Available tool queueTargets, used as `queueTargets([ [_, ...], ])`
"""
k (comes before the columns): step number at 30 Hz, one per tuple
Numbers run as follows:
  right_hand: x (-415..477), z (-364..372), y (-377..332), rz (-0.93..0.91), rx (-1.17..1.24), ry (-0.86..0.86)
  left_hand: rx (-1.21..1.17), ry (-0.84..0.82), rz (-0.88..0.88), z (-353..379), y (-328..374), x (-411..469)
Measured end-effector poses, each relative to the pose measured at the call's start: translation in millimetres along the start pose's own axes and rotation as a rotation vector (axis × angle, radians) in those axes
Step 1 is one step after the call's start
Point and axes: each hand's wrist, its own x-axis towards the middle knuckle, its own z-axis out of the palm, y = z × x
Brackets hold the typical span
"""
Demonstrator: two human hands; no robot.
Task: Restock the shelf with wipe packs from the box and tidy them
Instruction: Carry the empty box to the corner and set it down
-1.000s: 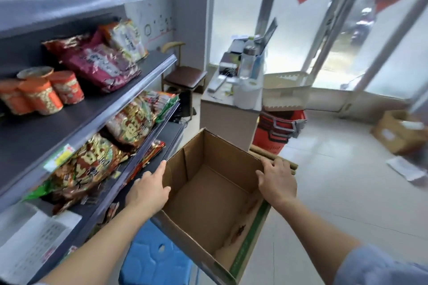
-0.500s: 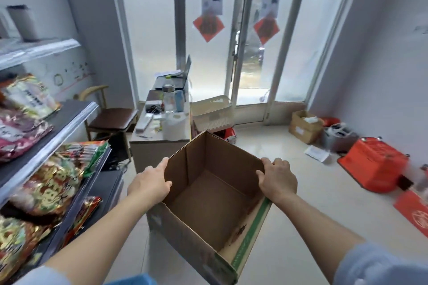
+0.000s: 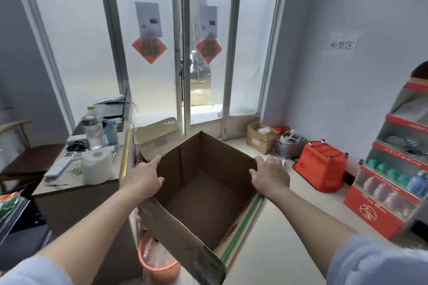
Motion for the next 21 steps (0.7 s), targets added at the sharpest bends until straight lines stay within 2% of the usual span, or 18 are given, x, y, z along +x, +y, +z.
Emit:
queueTargets([
  [10, 81.2, -4.5, 82.9, 0.145, -0.008, 0.014, 0.02, 0.002, 0.149, 11.0, 110.7, 92.3],
  [21, 196.2, 1.0, 156.4, 0.32, -0.034, 0.02, 0.002, -0.041, 0.352, 37.0, 229.6, 234.0],
])
